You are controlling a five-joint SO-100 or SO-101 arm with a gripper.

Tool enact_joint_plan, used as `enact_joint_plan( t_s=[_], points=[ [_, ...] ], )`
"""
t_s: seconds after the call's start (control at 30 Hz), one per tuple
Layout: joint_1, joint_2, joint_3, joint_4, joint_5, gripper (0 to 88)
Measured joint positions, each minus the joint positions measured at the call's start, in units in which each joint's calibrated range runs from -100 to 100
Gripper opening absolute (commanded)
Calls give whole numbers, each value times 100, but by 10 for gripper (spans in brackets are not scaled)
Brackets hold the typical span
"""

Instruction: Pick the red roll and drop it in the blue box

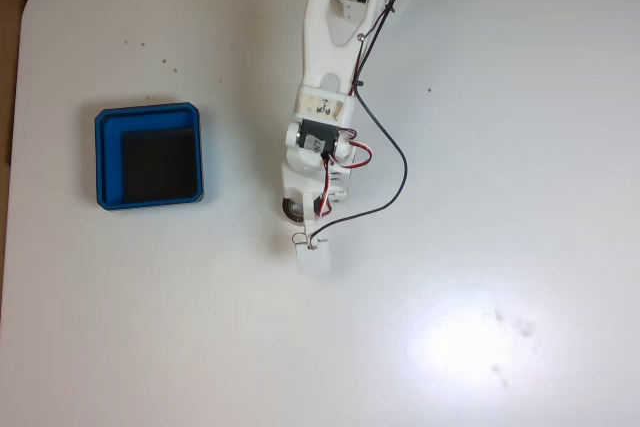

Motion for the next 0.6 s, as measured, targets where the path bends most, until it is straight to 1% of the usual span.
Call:
enact_joint_plan(
  t_s=[0.13,0.2,0.4,0.47,0.6],
  points=[
    [0,0,0,0,0,220],
    [0,0,0,0,0,193],
    [0,0,-81,0,0,30],
    [0,8,-81,0,0,0],
    [10,8,-81,0,0,3]
  ],
)
